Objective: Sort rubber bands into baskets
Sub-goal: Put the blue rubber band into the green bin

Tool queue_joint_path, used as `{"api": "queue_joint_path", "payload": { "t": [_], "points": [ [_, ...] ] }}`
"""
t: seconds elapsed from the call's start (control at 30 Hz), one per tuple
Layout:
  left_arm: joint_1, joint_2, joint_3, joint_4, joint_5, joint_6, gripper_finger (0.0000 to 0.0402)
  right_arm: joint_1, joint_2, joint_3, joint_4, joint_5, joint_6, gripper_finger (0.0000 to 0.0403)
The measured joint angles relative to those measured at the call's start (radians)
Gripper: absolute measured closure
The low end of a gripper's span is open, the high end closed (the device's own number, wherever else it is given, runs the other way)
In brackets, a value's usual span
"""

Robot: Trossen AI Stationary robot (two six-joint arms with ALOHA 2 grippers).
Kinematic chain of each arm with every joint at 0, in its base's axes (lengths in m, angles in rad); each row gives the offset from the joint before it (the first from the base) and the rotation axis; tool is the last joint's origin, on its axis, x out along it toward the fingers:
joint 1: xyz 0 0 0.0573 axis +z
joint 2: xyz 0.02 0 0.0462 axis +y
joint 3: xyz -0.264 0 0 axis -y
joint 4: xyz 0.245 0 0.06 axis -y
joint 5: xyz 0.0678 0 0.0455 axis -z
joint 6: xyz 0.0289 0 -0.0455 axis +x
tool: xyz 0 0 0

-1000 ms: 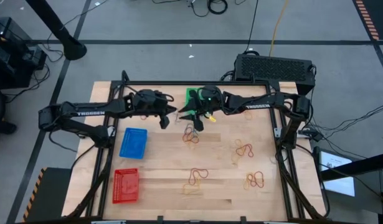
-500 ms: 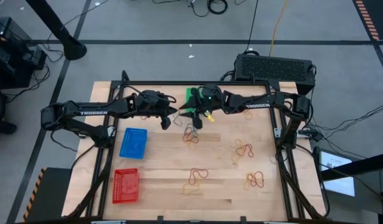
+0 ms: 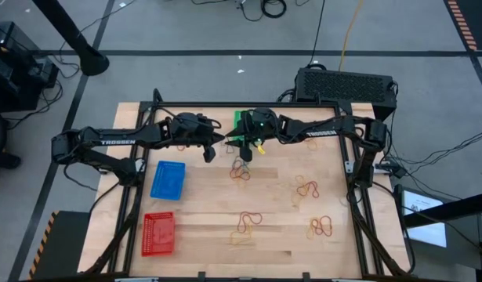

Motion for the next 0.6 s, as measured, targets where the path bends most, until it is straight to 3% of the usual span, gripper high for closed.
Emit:
{"api": "queue_joint_path", "payload": {
  "t": [0.1, 0.23, 0.4, 0.6],
  "points": [
    [0.0, 0.0, 0.0, -0.002, 0.0, 0.0, 0.04, 0.0, -0.002, 0.0, -0.005, 0.0, -0.008, 0.0309],
    [0.0, 0.0, 0.0, -0.003, -0.008, 0.0, 0.0399, -0.003, -0.002, 0.0, -0.007, 0.0, -0.035, 0.0387],
    [0.0, 0.0, 0.0, -0.018, -0.011, 0.001, 0.0377, -0.008, -0.003, 0.0, -0.02, 0.0, -0.045, 0.04],
    [0.0, 0.0, 0.0, -0.079, -0.021, 0.051, 0.032, -0.048, -0.019, 0.0, -0.057, 0.003, -0.058, 0.0402]
  ]
}}
